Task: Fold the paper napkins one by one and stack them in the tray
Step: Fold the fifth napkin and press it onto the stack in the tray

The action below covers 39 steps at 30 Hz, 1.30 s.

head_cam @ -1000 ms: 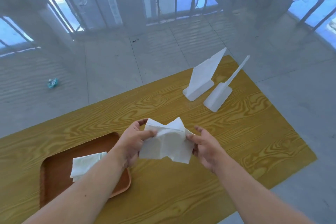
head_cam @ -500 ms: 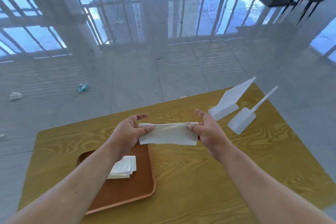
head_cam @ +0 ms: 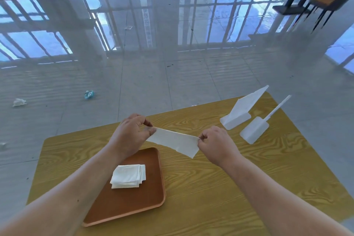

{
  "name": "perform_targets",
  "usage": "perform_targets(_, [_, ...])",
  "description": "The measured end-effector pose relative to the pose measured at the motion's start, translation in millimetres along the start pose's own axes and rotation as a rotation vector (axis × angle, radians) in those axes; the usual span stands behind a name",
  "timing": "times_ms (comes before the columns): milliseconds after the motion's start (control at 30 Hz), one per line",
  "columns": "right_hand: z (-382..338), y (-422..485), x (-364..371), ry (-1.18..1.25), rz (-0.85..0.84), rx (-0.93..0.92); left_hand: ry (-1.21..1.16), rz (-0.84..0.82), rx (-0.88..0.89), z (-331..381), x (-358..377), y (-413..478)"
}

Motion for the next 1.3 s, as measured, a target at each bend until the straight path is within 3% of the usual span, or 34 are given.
perform_targets(100, [-1.0,-3.2,3.9,-0.069,-0.097,0.036,-0.030,-0.060,0.024,17.1,-1.7,0.8])
perform_targets(200, [-7.5,-4.8,14.5,0.039,-0.229,0.001,-0.076,-0.158,0.061,38.0,0.2,2.8])
perform_targets(367, [-18.6,-1.2,23.7,0.157,-0.162,-0.092,-0.076,-0.199,0.122,59.8,-3.1,7.3])
perform_targets(533, [-18.6,-2.7,39.9,0.772,-0.408,-0.007,0.126,0.117,0.046,39.0,-11.9,0.8])
perform_targets(633, [-19.4,-6.2,48.8,1.134,-0.486,0.040,0.091,0.083,-0.175,11.2,0.0,-8.1])
perform_targets(700, [-21.1,-6.7,52.7,1.229,-0.474,0.068,-0.008,-0.097,-0.329,-3.8,16.6,-15.8])
perform_targets(767, [-24.7,-6.8,55.0,1.264,-0.468,0.081,-0.264,-0.330,-0.439,-11.1,39.3,-27.7])
perform_targets(867, [-31.6,-7.3,55.9,1.274,-0.498,0.063,-0.625,-0.512,-0.399,-7.9,64.6,-42.8])
perform_targets(967, [-39.3,-7.1,55.8,1.210,-0.532,0.019,-0.893,-0.350,-0.313,-4.2,68.3,-45.2])
perform_targets(1067, [-43.4,-5.9,54.7,1.119,-0.520,-0.013,-0.992,-0.237,-0.256,-1.5,63.3,-43.9])
perform_targets(1300, [-50.8,-3.6,50.1,1.137,-0.495,-0.045,-1.141,-0.246,-0.296,2.1,58.4,-45.5])
Point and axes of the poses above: each hand's wrist, its own y-axis towards the middle knuckle, its own x-axis out of the palm, z = x × y, the point moved 5 cm from there along y, towards the middle knuckle, and after that the axes turned 9 degrees about -z, right-handed, at the moved point
